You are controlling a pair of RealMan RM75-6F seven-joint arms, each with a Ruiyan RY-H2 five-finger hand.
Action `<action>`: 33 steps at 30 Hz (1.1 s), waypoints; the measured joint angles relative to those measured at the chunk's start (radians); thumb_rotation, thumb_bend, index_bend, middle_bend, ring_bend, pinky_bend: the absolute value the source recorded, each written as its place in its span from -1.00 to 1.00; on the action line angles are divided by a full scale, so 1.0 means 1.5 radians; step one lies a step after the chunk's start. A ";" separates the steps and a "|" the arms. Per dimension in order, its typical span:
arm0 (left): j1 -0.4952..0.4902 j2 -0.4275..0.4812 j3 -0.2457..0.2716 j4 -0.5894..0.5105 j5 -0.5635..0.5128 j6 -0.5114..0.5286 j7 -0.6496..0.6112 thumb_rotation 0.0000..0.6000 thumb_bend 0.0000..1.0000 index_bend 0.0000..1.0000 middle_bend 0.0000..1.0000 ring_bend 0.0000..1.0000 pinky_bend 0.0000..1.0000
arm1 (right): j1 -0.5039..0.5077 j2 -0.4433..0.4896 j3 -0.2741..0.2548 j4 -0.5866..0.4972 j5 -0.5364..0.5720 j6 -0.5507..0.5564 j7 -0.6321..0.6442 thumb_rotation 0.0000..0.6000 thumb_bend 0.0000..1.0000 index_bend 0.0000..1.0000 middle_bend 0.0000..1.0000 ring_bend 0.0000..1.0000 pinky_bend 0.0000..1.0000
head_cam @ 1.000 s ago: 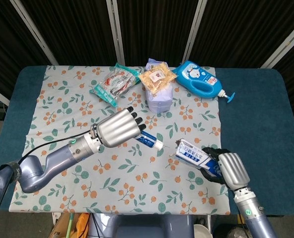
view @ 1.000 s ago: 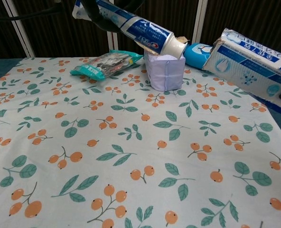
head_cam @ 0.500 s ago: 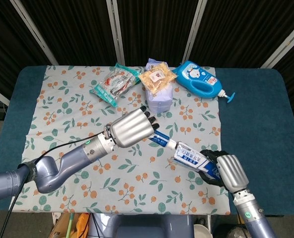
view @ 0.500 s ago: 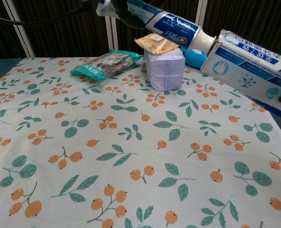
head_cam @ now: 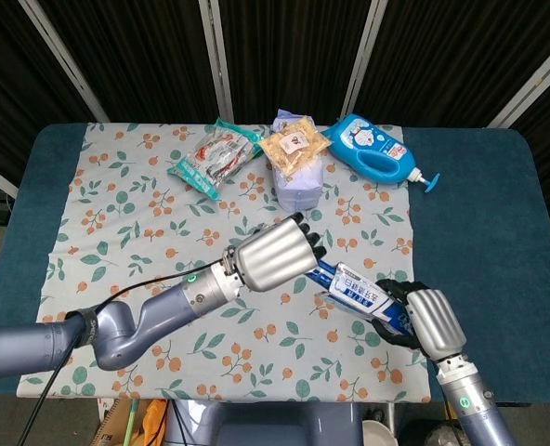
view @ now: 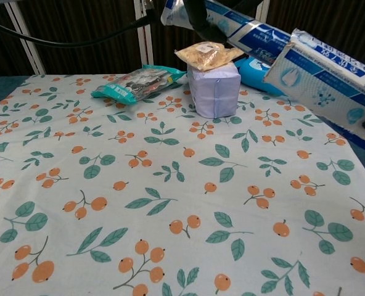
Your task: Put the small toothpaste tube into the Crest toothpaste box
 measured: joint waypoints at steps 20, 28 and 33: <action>-0.135 0.035 -0.032 0.080 0.172 -0.030 0.016 1.00 -0.43 -0.24 -0.19 -0.26 -0.05 | 0.025 -0.069 0.083 -0.055 0.054 0.015 0.113 1.00 -0.36 -0.22 0.00 -0.08 -0.17; -0.159 0.047 -0.049 0.096 0.216 0.013 0.026 1.00 -0.77 -0.71 -0.69 -0.68 -0.52 | 0.022 -0.107 0.117 -0.077 0.085 0.046 0.173 1.00 -0.36 -0.22 0.00 -0.08 -0.17; -0.154 0.042 -0.058 0.105 0.223 0.057 0.043 1.00 -0.93 -0.78 -0.76 -0.71 -0.56 | 0.016 -0.117 0.130 -0.078 0.097 0.059 0.216 1.00 -0.36 -0.22 0.00 -0.08 -0.17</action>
